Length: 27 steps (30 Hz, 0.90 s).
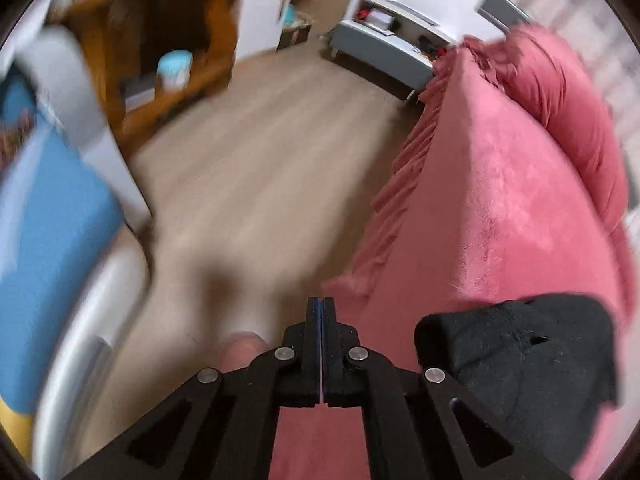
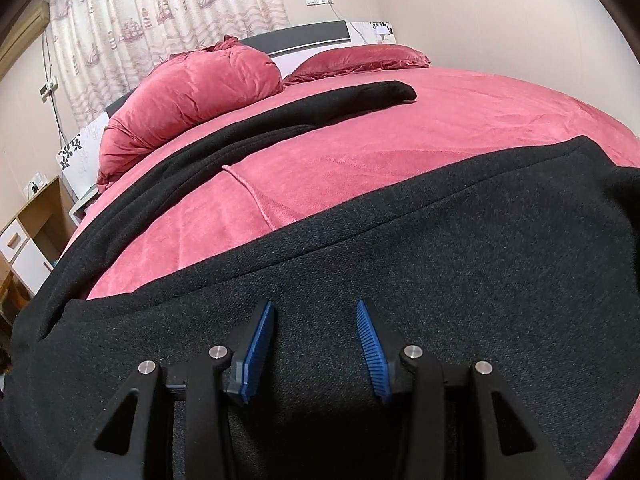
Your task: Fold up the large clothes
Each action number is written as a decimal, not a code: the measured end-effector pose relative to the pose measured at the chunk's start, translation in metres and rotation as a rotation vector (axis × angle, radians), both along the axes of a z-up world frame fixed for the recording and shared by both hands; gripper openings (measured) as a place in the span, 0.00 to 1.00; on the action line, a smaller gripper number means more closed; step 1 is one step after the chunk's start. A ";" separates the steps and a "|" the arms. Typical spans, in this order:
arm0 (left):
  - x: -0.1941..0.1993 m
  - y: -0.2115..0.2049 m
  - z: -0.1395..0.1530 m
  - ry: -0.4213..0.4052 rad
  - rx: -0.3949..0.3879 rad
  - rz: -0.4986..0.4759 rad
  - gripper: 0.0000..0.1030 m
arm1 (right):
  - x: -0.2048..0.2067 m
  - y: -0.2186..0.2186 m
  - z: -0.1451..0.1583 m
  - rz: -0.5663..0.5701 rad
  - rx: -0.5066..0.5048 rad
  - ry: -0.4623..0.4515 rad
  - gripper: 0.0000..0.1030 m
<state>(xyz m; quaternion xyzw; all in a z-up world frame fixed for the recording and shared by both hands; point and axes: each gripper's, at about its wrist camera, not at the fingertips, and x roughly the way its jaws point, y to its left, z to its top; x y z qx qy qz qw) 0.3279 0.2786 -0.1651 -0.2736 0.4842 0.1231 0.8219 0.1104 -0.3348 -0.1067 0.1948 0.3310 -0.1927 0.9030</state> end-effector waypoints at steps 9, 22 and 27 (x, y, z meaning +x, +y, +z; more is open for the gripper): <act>-0.014 -0.049 0.031 -0.111 -0.088 -0.274 0.72 | 0.066 0.054 0.048 0.298 0.224 -0.032 0.48; 0.030 -0.082 0.040 -0.080 -0.002 -0.387 0.04 | 0.267 0.148 0.031 0.507 0.159 0.353 0.07; 0.039 -0.059 0.058 -0.184 -0.125 -0.300 0.04 | 0.285 0.145 0.086 0.571 0.167 0.152 0.06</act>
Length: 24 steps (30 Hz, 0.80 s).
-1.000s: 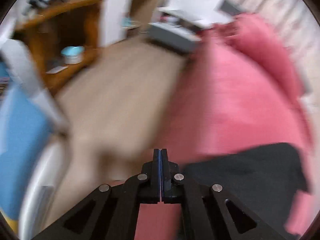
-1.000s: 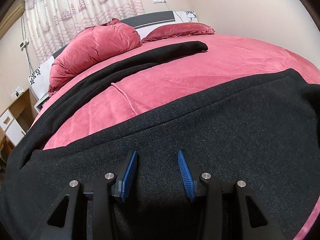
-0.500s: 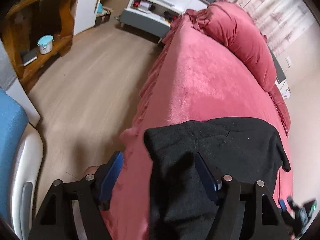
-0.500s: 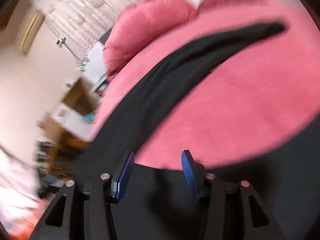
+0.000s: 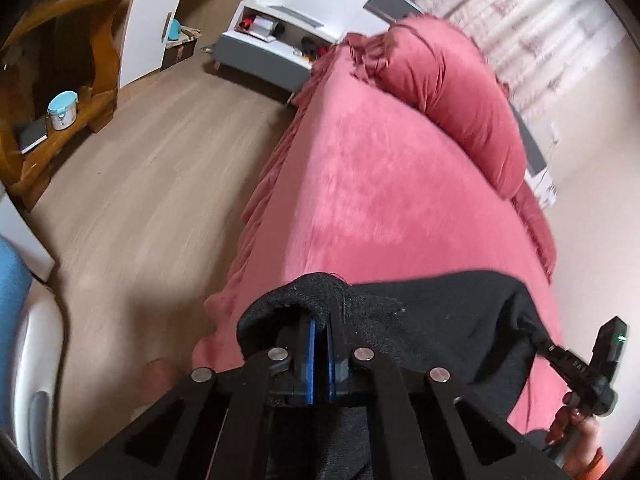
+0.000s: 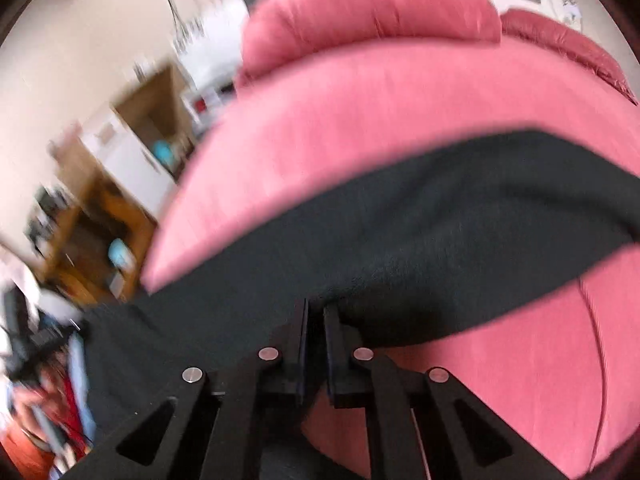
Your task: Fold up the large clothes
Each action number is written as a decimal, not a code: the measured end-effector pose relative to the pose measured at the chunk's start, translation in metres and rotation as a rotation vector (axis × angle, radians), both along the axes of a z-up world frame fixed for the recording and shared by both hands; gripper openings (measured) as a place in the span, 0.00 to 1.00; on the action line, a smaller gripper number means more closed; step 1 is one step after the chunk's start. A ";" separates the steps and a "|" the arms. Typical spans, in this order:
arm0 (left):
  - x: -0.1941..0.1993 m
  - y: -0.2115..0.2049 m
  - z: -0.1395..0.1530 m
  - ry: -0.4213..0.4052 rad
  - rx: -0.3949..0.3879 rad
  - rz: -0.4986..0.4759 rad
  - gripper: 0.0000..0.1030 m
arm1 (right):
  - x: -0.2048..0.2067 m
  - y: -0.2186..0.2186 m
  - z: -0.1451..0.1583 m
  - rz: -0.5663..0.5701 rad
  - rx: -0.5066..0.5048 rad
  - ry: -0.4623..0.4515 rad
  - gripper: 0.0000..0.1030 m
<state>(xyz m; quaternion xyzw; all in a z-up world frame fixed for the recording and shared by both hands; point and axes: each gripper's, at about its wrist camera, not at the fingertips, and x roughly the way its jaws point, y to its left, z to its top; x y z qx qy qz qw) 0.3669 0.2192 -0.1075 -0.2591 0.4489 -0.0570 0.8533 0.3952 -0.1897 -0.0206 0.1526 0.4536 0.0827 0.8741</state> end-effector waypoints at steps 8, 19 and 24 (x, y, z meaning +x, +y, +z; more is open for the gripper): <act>0.021 0.004 -0.055 0.050 -0.006 0.053 0.05 | 0.047 -0.020 -0.055 -0.133 0.054 0.066 0.07; -0.053 0.032 -0.017 -0.012 0.074 0.273 0.30 | -0.069 -0.095 -0.031 -0.201 0.129 -0.057 0.35; -0.077 -0.049 0.003 -0.096 0.145 0.057 0.30 | -0.102 -0.141 -0.041 -0.249 0.091 -0.014 0.35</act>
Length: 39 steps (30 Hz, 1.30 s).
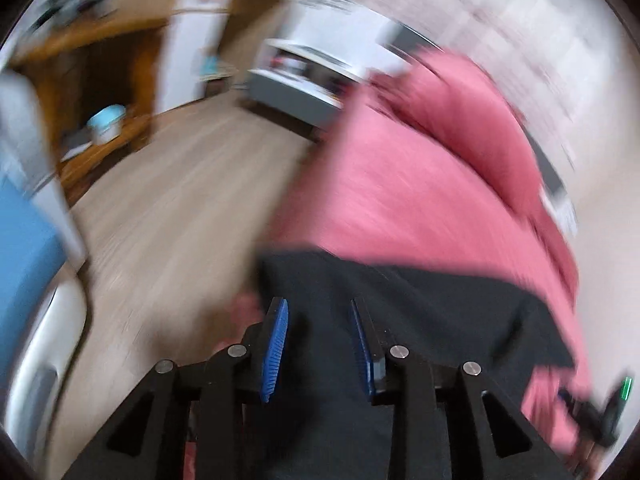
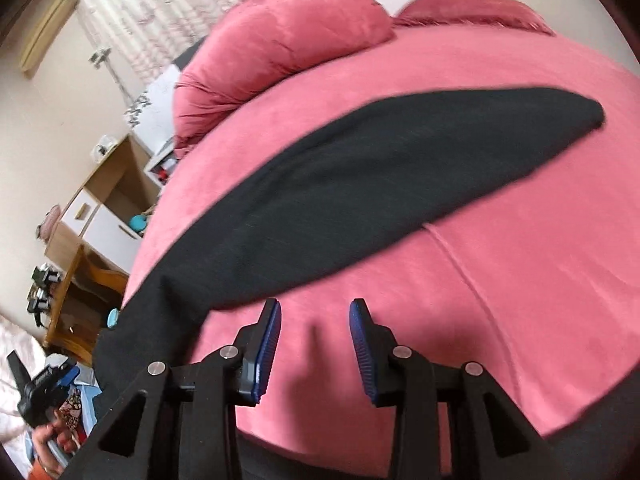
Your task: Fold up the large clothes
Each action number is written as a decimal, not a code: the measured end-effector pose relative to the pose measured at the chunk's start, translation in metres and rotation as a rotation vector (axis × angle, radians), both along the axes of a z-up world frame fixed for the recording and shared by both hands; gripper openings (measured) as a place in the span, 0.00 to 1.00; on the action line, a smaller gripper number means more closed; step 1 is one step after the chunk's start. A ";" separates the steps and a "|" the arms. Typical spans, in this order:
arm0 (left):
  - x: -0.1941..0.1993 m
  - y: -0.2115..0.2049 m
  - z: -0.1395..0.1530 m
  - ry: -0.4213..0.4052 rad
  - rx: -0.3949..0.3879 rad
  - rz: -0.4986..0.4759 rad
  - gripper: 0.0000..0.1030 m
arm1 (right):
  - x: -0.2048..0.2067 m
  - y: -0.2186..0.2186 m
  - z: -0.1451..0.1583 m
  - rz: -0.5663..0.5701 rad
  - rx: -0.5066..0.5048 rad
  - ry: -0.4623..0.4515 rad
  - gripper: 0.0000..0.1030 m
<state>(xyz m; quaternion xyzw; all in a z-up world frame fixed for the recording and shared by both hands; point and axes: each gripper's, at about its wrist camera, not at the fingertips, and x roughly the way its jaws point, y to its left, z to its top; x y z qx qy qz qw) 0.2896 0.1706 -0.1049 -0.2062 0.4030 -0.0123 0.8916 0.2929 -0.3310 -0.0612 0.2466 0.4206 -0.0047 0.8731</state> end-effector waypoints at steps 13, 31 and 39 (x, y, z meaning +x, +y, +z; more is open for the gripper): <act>0.017 -0.101 -0.060 -0.029 0.253 -0.167 0.36 | -0.029 -0.189 -0.026 -0.505 0.249 -0.051 0.36; 0.019 -0.083 -0.063 -0.049 0.072 -0.208 0.50 | 0.037 -0.259 0.030 -0.573 0.346 -0.336 0.06; 0.008 -0.091 -0.054 -0.005 0.059 -0.440 0.61 | -0.065 -0.261 0.098 -0.526 0.068 -0.306 0.07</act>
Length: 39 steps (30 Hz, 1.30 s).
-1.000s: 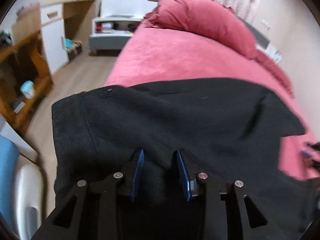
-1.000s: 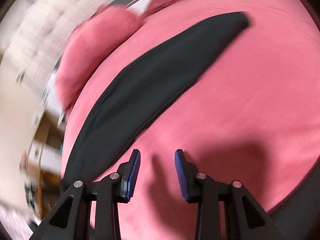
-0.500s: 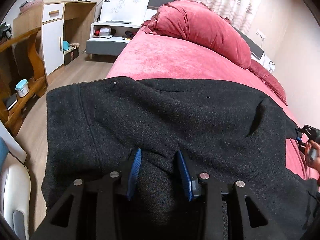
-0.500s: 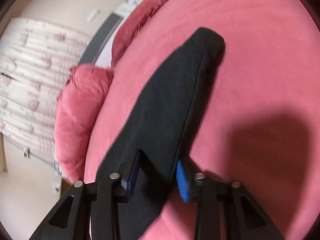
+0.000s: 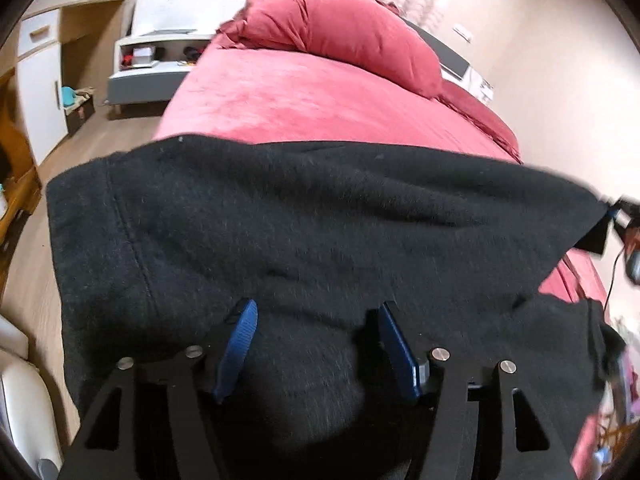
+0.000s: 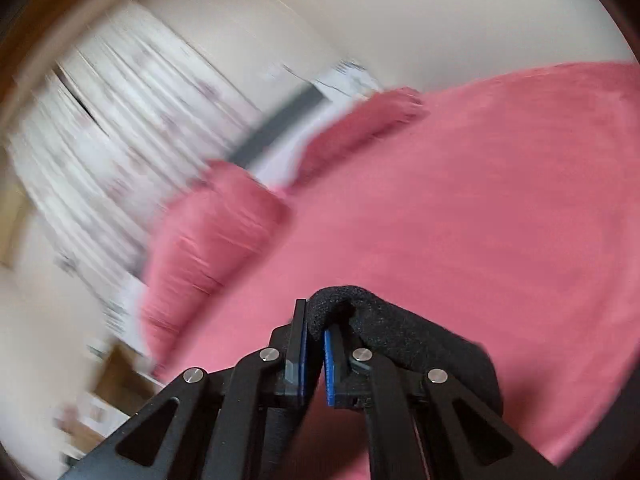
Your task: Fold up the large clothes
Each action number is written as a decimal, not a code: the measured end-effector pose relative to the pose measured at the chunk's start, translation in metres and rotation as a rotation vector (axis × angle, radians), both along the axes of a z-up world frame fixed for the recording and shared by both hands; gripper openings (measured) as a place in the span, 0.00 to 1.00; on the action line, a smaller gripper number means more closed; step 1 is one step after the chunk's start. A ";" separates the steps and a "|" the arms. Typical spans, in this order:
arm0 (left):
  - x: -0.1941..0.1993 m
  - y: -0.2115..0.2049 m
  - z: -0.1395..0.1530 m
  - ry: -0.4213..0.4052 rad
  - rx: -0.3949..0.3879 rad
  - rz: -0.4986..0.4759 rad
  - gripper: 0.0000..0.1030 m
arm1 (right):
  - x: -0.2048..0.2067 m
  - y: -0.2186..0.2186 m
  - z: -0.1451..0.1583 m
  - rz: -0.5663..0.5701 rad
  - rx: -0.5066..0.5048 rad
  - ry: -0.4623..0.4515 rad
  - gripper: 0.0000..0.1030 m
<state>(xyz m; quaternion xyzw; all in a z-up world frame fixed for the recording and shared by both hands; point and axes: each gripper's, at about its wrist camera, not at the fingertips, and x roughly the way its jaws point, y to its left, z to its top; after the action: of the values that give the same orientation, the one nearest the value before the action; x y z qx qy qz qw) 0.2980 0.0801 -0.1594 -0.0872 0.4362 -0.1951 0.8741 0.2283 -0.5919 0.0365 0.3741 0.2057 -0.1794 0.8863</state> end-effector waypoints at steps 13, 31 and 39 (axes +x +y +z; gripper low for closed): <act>-0.052 0.001 -0.005 -0.041 0.150 0.006 0.63 | -0.107 -0.063 -0.138 -0.250 0.520 -0.075 0.49; -0.059 -0.002 -0.015 -0.099 0.154 -0.018 0.72 | -0.056 -0.074 0.002 -0.055 0.013 -0.063 0.06; -0.057 -0.002 -0.014 -0.095 0.149 -0.030 0.76 | -0.141 -0.119 -0.153 -0.321 0.501 0.046 0.13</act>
<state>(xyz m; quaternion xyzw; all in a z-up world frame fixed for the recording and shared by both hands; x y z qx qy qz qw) 0.2406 0.0778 -0.1735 -0.0061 0.4085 -0.1794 0.8949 0.0877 -0.7109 -0.1161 0.6048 0.2017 -0.2694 0.7218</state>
